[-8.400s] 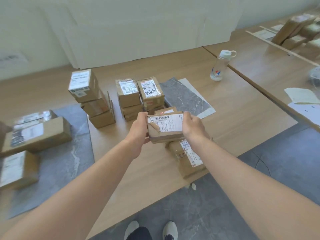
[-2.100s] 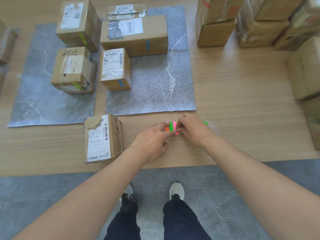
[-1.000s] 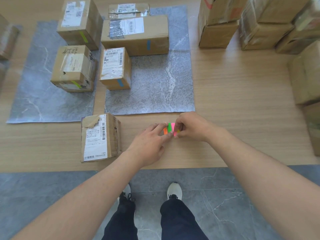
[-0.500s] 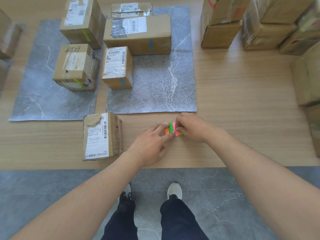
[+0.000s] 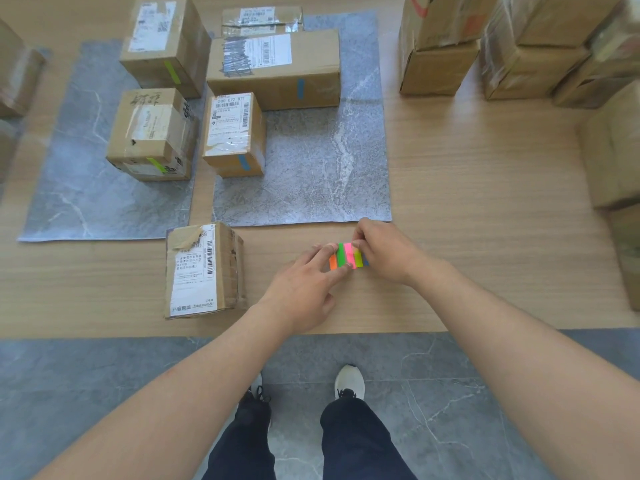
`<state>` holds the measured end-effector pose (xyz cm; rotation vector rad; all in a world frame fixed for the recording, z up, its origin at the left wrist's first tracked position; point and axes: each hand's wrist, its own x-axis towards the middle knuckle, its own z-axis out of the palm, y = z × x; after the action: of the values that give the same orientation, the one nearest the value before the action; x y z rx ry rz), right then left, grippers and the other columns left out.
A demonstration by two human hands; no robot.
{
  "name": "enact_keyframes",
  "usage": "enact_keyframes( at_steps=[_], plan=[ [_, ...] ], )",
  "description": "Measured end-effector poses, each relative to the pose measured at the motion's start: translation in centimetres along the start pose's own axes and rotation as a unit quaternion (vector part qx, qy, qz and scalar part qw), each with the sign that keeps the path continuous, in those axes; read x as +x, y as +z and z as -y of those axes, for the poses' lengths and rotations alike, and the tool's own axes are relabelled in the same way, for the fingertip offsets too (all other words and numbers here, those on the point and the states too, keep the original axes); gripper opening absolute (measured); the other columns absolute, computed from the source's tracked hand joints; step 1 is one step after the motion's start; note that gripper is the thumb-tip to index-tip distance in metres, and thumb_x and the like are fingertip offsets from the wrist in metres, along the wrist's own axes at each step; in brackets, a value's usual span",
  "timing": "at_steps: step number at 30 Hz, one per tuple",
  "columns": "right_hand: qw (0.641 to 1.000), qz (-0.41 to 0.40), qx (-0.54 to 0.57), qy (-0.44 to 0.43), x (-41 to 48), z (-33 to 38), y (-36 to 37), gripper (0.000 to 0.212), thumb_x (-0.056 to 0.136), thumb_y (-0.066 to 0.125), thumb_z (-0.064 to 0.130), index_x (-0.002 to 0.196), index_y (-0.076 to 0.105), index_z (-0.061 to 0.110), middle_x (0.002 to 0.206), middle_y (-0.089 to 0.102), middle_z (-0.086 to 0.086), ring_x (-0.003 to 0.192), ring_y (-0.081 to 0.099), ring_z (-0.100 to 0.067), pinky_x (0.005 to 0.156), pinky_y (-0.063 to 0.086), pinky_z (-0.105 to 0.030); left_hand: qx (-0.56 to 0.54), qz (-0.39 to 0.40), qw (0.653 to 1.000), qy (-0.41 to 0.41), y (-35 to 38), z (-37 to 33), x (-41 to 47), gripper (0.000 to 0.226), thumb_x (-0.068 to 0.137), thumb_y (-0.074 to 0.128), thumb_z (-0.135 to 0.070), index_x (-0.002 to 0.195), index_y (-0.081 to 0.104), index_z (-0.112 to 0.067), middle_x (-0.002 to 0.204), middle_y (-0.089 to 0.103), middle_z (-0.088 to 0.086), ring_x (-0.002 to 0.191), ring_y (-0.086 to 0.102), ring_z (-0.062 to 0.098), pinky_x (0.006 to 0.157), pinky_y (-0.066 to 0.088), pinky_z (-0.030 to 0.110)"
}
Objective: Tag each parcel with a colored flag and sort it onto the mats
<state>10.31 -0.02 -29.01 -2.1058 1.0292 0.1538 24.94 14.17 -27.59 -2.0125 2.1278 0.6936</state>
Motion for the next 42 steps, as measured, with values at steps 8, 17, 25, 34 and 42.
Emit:
enact_keyframes(
  at_steps=[8,17,25,34,42],
  plan=[
    [0.953,-0.232,0.169,0.098,-0.6,-0.2,0.0,0.01,0.103,0.049,0.018,0.098,0.057,0.014,0.089,0.068,-0.008,0.082,0.067,-0.025,0.073,0.053,-0.039,-0.01,0.009,1.0,-0.019,0.1,-0.4,0.0,0.063,0.094,0.049,-0.03,0.154,0.032,-0.037,0.167,0.011,0.003,0.153,0.013,0.026,0.119,0.031,0.044],
    [0.93,-0.309,0.18,-0.084,-3.5,1.0,1.0,0.008,0.099,0.061,0.011,0.093,0.062,0.006,0.087,0.067,-0.003,0.079,0.066,-0.015,0.073,0.053,-0.028,-0.472,-0.165,0.839,-0.214,-3.0,-2.3,0.2,0.019,0.095,0.063,-0.023,0.107,0.077,-0.018,0.107,0.072,0.005,0.088,0.062,0.01,0.083,0.05,0.027],
    [0.917,-0.3,0.068,-0.252,-5.7,5.7,1.1,0.006,0.1,0.062,0.007,0.096,0.064,0.004,0.098,0.053,-0.002,0.078,0.051,-0.01,0.074,0.05,-0.025,-0.762,-0.098,0.553,-0.324,-8.7,-2.1,-3.6,0.025,0.093,0.071,-0.023,0.098,0.074,0.002,0.083,0.071,0.011,0.08,0.067,0.022,0.083,0.061,0.032],
    [0.92,-0.245,0.025,-0.303,-7.6,13.2,3.6,0.012,0.103,0.059,0.015,0.102,0.065,0.005,0.103,0.058,-0.003,0.074,0.057,-0.013,0.068,0.053,-0.037,-0.727,-0.138,0.596,-0.312,-9.1,2.5,-10.9,0.012,0.09,0.071,-0.004,0.099,0.068,0.004,0.087,0.07,0.017,0.076,0.068,0.023,0.074,0.063,0.03],
    [0.942,-0.264,0.023,-0.206,-9.3,17.8,10.0,0.026,0.1,0.052,0.003,0.12,0.069,0.01,0.117,0.062,-0.002,0.089,0.061,-0.014,0.075,0.055,-0.042,-0.514,-0.166,0.807,-0.239,-3.6,8.0,-18.1,0.033,0.089,0.063,-0.011,0.061,0.074,-0.024,0.063,0.07,0.006,0.06,0.062,0.019,0.076,0.061,0.05]
  ],
)
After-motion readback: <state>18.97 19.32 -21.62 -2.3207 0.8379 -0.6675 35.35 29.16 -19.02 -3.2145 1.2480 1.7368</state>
